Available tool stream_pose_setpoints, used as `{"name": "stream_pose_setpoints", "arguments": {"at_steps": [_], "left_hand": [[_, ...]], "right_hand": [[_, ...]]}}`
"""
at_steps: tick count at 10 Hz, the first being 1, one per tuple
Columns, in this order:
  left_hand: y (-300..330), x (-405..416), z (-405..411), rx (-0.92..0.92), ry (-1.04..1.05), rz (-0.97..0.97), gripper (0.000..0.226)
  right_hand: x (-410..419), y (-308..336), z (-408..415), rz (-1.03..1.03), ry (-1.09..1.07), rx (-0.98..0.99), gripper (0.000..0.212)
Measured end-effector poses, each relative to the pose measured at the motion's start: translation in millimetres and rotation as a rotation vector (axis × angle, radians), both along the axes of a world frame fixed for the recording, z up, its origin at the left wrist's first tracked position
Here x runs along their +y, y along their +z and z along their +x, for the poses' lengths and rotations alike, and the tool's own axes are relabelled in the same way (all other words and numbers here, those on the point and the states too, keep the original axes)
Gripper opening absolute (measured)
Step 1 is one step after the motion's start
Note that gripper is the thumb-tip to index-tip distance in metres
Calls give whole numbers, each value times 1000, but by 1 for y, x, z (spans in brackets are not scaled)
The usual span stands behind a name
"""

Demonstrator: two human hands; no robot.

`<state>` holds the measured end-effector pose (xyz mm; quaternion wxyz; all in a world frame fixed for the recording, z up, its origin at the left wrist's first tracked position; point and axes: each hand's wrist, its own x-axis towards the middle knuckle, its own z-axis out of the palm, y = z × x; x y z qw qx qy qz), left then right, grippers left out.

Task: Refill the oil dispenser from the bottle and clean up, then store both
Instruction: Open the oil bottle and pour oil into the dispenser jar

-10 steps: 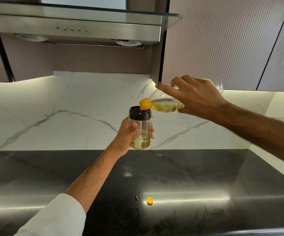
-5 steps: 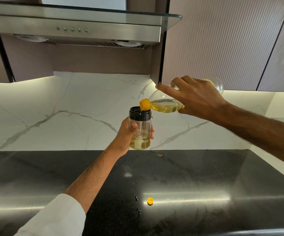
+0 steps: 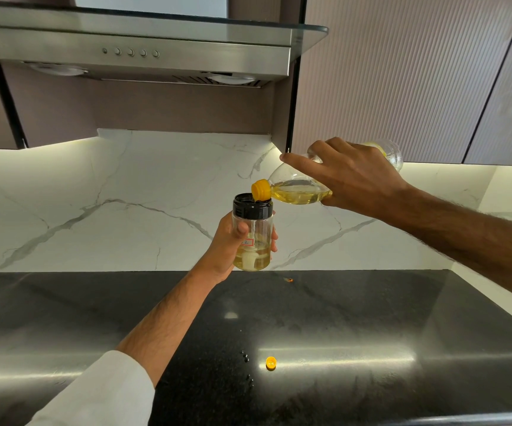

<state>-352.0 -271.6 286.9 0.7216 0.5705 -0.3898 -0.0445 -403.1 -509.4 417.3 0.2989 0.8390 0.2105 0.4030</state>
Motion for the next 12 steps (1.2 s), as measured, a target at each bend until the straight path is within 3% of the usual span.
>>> {"name": "stream_pose_setpoints", "arguments": {"at_steps": [12], "left_hand": [[3, 4, -1, -8, 2, 11, 104]], "right_hand": [[5, 2, 0, -5, -10, 2, 119]]}}
